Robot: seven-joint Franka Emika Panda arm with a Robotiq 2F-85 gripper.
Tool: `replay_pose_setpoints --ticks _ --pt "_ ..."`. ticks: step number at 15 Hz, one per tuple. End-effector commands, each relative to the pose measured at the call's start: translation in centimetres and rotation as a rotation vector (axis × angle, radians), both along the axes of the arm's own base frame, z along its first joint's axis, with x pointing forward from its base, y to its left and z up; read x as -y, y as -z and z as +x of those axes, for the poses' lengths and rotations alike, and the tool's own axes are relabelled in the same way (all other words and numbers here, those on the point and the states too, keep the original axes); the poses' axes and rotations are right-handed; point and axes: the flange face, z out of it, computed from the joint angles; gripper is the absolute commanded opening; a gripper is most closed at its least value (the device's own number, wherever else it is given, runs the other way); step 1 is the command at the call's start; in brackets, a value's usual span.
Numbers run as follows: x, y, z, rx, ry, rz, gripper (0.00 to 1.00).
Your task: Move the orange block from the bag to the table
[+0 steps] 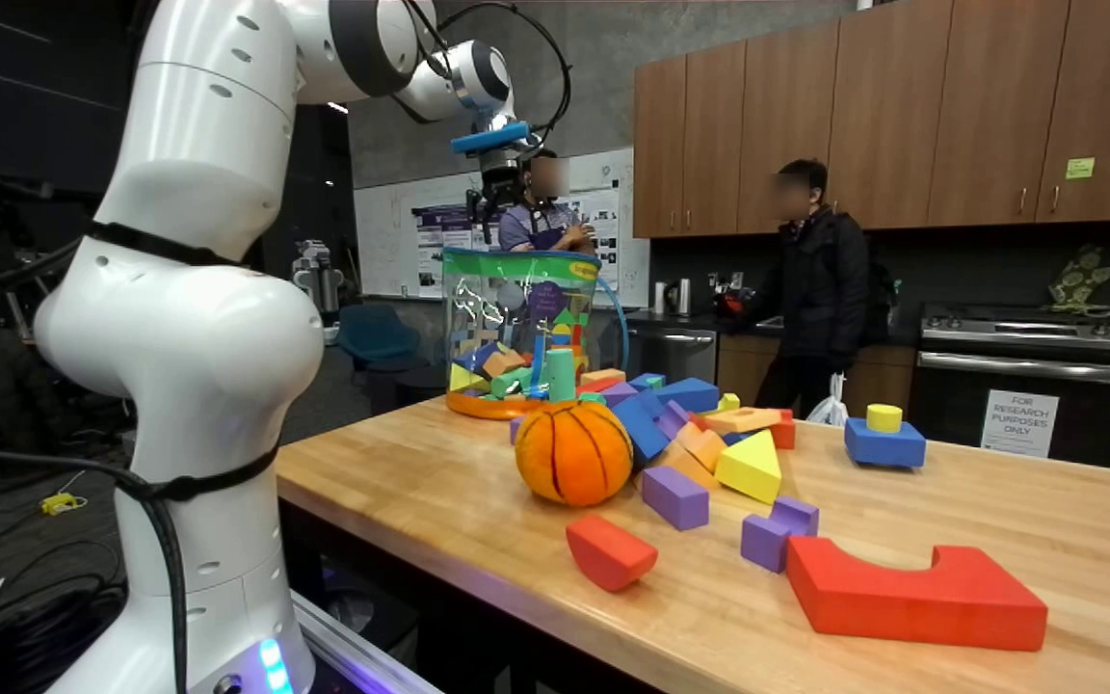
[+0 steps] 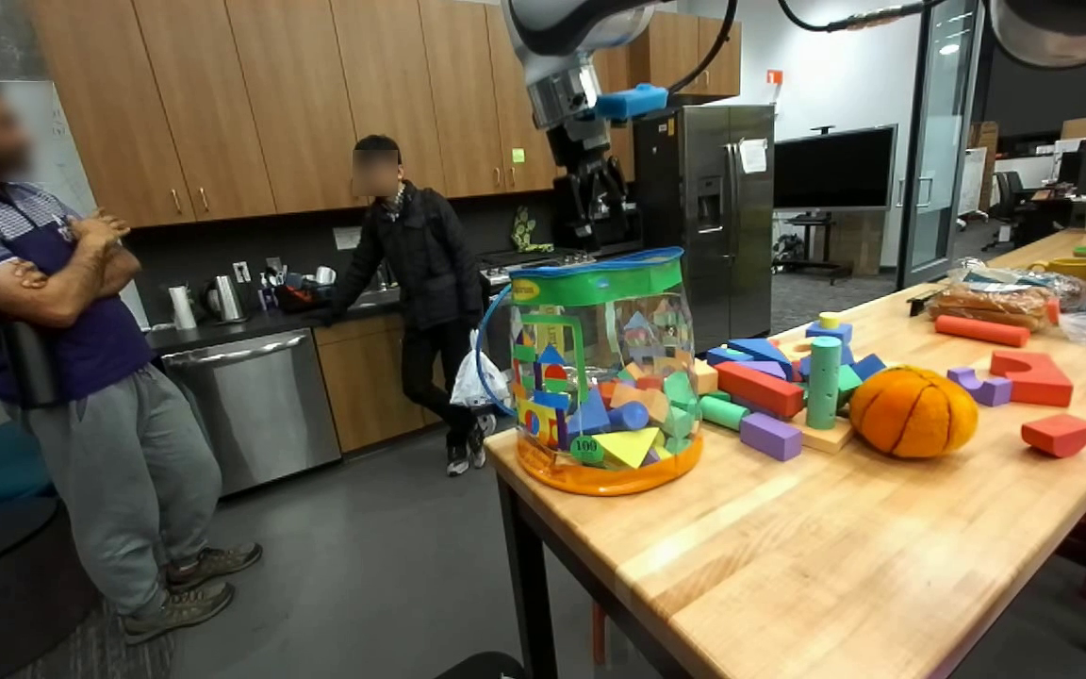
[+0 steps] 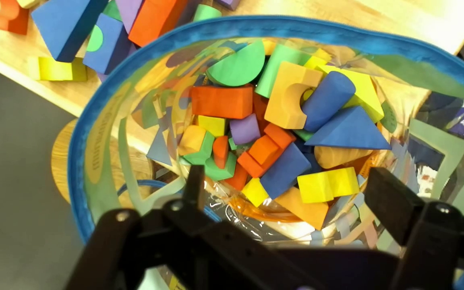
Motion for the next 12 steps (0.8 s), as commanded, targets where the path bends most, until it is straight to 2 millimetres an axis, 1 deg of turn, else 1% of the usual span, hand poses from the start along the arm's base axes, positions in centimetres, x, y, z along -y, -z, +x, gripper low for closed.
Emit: replay_pose_setpoints --ticks 1,9,12 --pt "0.00 0.00 0.00 0.000 0.000 0.000 1.00" --pt "0.00 0.00 0.00 0.000 0.000 0.000 1.00" --pt "0.10 -0.01 0.41 0.009 -0.004 -0.002 1.00"
